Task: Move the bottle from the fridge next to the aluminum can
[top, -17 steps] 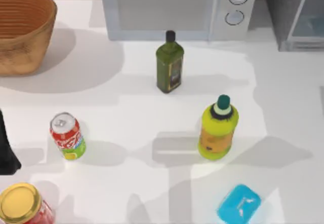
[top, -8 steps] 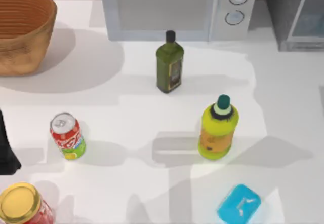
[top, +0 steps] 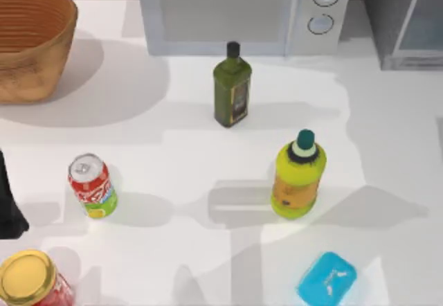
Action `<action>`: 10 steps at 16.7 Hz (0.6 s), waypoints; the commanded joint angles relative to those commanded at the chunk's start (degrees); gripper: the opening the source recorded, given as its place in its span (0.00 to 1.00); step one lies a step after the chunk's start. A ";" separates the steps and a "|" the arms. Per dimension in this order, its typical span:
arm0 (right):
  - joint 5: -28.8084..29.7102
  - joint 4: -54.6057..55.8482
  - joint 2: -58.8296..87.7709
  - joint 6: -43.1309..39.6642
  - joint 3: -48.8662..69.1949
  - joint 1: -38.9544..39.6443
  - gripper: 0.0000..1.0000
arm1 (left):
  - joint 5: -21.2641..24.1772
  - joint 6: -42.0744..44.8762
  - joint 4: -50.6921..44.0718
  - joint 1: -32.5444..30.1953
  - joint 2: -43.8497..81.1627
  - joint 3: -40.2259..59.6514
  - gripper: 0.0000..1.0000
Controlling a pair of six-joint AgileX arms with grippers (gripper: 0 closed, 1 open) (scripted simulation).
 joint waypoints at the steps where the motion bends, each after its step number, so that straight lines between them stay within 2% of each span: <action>1: 0.00 0.00 0.00 0.00 0.00 0.00 0.00 | 0.00 0.00 0.00 0.00 0.00 0.00 1.00; 10: 0.02 -0.98 -1.06 0.09 0.21 -0.21 0.00 | 0.00 0.00 0.00 0.00 0.00 0.00 1.00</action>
